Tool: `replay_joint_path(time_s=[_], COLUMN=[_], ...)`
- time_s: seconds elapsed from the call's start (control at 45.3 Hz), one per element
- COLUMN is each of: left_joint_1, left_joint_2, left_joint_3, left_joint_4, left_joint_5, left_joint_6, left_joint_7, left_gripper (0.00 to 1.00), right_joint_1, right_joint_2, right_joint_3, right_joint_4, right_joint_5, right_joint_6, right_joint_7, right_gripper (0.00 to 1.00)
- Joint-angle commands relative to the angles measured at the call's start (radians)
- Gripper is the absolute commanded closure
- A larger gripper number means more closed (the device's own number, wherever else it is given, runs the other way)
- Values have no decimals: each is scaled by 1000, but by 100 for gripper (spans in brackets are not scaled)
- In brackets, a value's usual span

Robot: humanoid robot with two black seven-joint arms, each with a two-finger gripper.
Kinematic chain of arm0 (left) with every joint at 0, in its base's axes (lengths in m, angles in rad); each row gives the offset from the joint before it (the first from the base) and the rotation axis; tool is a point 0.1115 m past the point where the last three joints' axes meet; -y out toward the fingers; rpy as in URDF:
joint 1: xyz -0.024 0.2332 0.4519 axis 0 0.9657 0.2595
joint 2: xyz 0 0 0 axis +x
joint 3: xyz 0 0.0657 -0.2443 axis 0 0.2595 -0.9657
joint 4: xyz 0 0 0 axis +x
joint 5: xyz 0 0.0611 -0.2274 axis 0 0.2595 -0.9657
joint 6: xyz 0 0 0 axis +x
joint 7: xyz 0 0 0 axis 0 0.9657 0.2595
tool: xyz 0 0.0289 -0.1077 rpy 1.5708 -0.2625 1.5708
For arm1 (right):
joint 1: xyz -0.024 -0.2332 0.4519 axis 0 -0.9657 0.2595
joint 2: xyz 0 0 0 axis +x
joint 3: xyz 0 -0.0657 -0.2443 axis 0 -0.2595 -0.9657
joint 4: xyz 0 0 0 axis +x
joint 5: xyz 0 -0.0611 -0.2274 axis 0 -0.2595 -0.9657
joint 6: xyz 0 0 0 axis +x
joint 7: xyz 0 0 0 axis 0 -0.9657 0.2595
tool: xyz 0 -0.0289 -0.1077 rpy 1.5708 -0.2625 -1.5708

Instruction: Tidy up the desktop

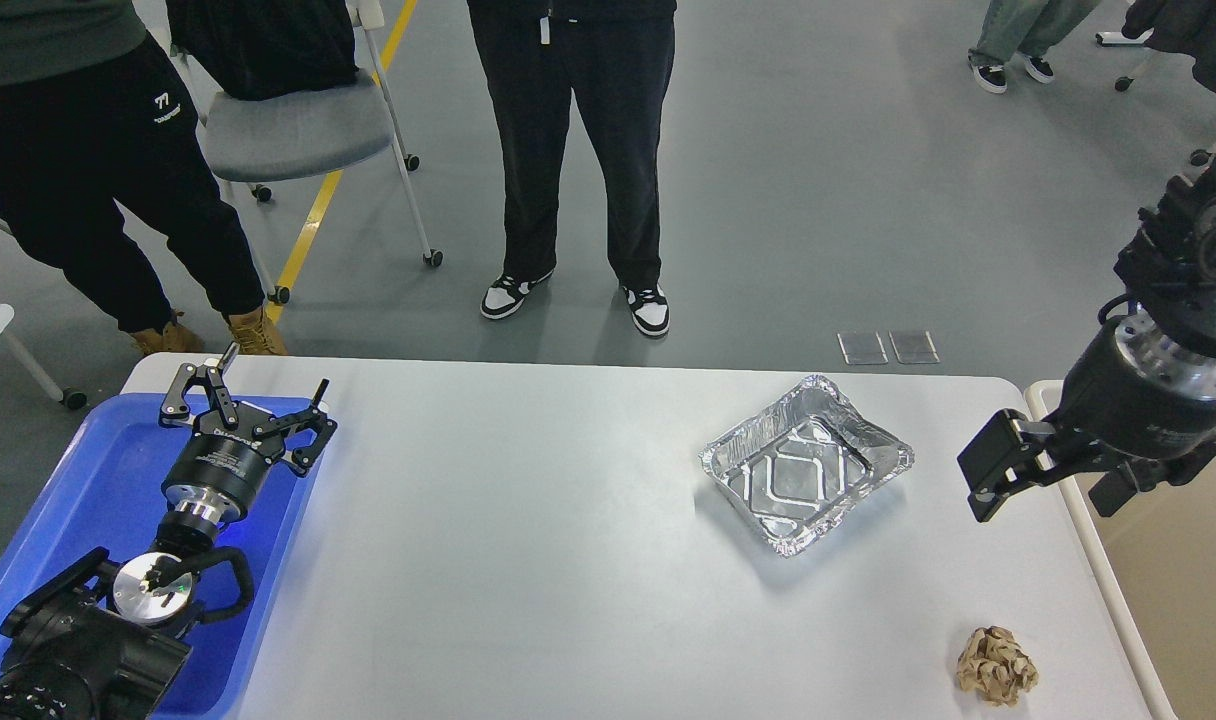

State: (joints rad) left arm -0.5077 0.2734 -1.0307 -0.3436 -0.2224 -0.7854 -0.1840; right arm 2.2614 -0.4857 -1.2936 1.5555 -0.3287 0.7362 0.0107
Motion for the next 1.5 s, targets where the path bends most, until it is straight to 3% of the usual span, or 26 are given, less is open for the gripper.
replay_joint_path(time_s=[0.0,0.199,0.574,0.817,1.214,1.479], left_joint_1=[0,0,0,0,0,-2], left_joint_2=[0,3,3,3,3,3], left_joint_3=[1,11,11,11,12,12], left_joint_4=[0,0,0,0,0,0], left_joint_5=[2,0,-2,0,0,-2], left_joint_6=[0,0,0,0,0,0], left_joint_7=[-5,-8,-8,-8,-8,-8], left_gripper=[0,0,0,0,0,0], right_joint_1=[-5,-19,-232,-371,-680,-815], right_joint_2=[1,-34,-96,-45,193,300], right_joint_3=[2,-1,54,172,378,395], right_joint_4=[-2,-6,-61,-167,-676,-877], right_joint_5=[-3,-16,-69,-66,-137,-447], right_joint_6=[0,0,-84,-139,-159,-422], right_joint_7=[0,0,0,0,0,0], right_gripper=[0,0,0,0,0,0])
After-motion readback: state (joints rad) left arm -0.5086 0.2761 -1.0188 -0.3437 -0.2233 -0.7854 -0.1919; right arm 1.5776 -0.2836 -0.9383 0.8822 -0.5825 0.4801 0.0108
